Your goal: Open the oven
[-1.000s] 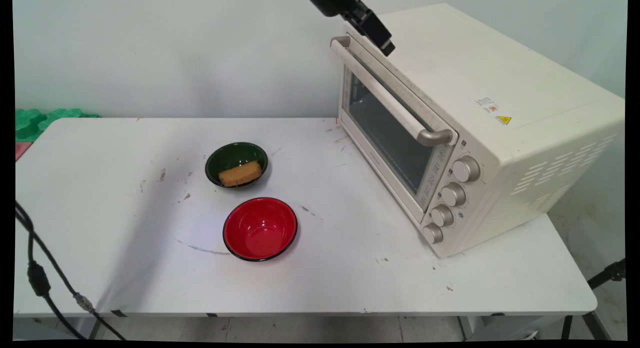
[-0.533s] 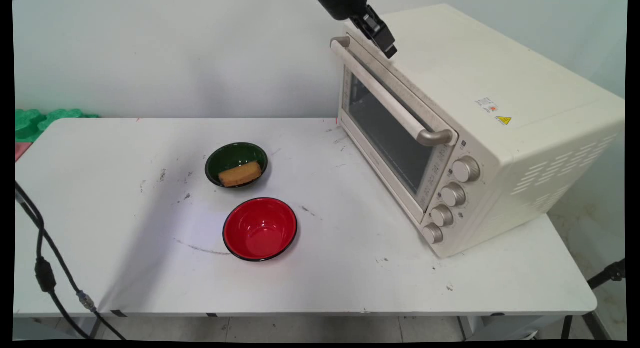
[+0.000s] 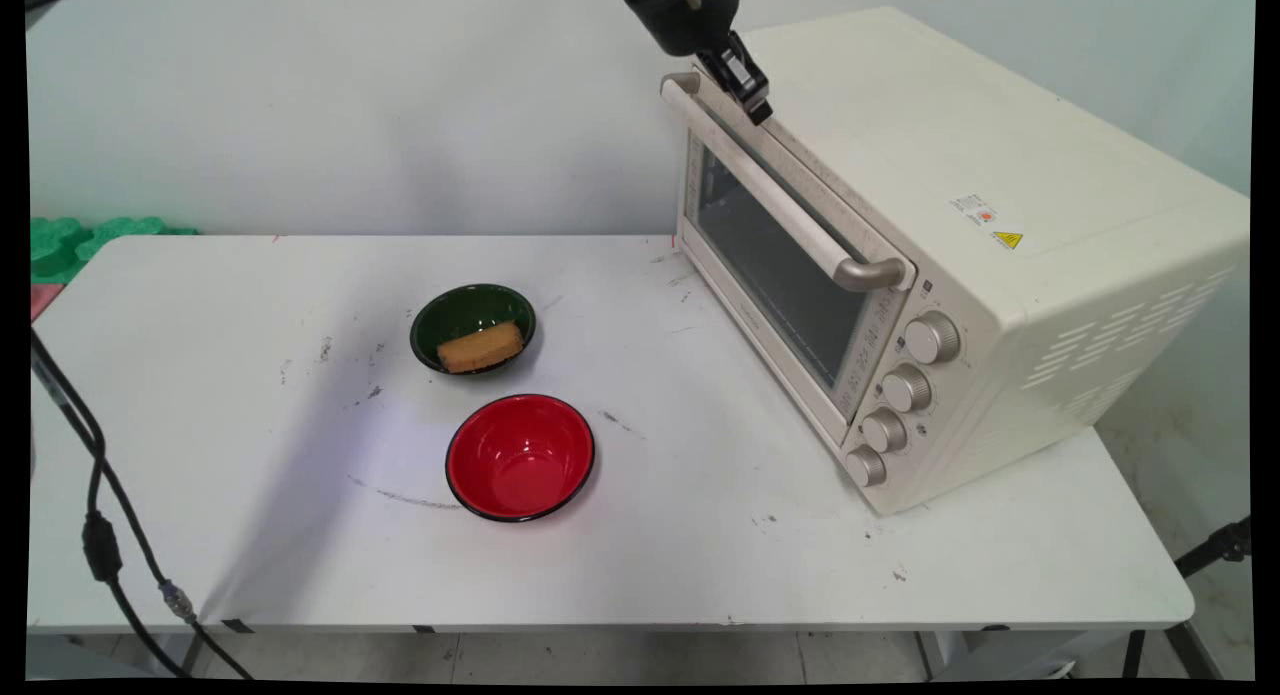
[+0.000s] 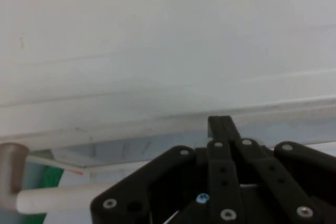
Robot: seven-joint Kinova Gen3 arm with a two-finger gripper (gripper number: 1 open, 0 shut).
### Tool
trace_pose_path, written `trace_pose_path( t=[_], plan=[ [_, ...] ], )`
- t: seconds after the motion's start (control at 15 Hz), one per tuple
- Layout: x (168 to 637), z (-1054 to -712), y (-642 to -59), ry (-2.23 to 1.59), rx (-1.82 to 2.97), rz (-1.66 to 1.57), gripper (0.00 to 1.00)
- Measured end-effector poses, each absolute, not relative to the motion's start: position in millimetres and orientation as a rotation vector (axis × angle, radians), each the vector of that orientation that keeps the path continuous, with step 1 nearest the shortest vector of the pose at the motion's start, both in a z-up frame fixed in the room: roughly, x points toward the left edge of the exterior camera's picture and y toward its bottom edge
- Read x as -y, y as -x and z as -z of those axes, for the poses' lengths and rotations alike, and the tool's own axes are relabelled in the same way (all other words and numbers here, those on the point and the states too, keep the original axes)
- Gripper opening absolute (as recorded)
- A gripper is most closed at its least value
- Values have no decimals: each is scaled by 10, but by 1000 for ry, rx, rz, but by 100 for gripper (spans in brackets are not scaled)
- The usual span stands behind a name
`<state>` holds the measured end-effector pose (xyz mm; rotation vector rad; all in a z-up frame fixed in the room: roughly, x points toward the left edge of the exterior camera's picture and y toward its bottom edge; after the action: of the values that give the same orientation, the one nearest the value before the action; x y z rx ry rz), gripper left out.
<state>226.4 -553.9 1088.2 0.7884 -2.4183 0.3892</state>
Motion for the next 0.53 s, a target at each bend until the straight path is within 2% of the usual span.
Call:
trace_pose_path(
  t=[0.53],
  plan=[
    [5543, -10718, -2230, -788, 2473, -374, 0]
  ],
)
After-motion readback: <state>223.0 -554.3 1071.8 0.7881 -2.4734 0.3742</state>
